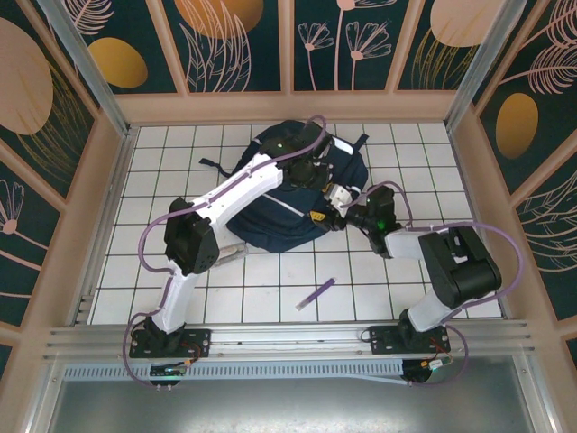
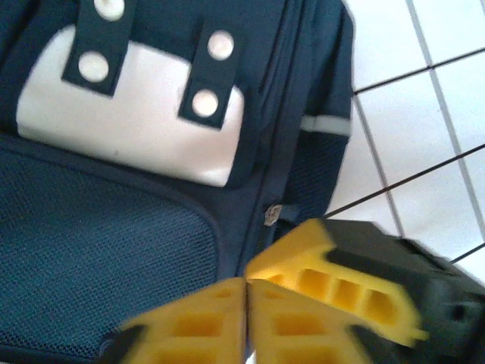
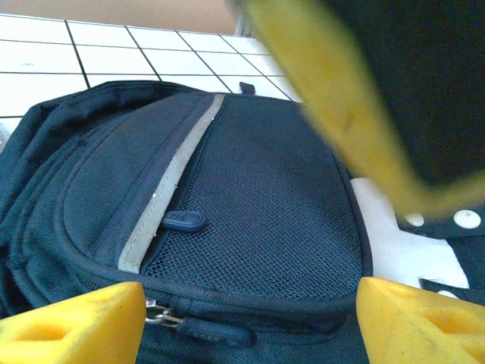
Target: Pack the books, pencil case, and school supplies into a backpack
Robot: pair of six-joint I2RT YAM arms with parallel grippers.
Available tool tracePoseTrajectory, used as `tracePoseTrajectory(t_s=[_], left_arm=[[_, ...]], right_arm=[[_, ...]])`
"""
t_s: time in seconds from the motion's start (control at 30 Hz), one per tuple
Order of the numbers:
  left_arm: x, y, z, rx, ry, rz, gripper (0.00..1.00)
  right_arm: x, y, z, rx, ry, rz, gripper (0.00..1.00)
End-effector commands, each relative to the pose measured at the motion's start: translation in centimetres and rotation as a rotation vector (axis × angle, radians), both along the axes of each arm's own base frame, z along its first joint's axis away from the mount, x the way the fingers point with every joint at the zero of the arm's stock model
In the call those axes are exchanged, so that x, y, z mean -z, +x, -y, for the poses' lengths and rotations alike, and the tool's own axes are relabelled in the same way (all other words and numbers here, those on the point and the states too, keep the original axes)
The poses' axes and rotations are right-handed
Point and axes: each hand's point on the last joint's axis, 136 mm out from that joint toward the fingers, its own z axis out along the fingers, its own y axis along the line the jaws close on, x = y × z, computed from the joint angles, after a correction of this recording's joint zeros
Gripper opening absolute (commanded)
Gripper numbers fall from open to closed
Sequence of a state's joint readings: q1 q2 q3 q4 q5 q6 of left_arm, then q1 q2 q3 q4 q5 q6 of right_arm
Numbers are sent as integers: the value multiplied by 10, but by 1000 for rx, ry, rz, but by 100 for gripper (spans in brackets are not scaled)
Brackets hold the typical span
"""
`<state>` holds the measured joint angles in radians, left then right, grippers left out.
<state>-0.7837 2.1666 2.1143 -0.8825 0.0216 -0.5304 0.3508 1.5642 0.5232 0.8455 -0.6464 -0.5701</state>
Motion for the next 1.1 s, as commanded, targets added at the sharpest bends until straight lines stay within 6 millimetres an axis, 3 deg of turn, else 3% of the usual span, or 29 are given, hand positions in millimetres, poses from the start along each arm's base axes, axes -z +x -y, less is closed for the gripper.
tracePoseTrajectory(t_s=[0.0, 0.1, 0.2, 0.27, 0.5, 0.6, 0.63, 0.7, 0.8, 0.83, 1.07], left_arm=[[23, -6, -4, 17, 46, -40, 37], [38, -4, -12, -30, 98, -33, 56], [46, 2, -20, -83, 150, -5, 63], [53, 1, -17, -84, 160, -11, 64], [85, 4, -11, -157, 224, 1, 67], [96, 14, -26, -244, 313, 35, 66], [97, 18, -34, -277, 351, 55, 61], [94, 23, -43, -314, 388, 90, 35], [78, 25, -40, -312, 353, 111, 5], [71, 25, -39, -305, 336, 118, 0], [22, 10, -24, -192, 190, 112, 0]], right_arm=[[-21, -8, 23, 67, 60, 13, 74], [-35, -4, 56, 223, 169, -12, 74], [-50, 6, 91, 413, 290, -4, 74], [-55, 11, 105, 469, 344, -19, 74], [-70, 14, 102, 440, 435, -17, 72], [-70, 11, 94, 396, 459, -35, 68], [-69, 10, 91, 380, 457, -43, 67], [-64, 7, 84, 358, 438, -61, 66], [-55, -2, 71, 292, 387, -83, 64], [-54, -7, 68, 263, 378, -82, 64], [-45, -39, 37, -23, 256, -25, 64]])
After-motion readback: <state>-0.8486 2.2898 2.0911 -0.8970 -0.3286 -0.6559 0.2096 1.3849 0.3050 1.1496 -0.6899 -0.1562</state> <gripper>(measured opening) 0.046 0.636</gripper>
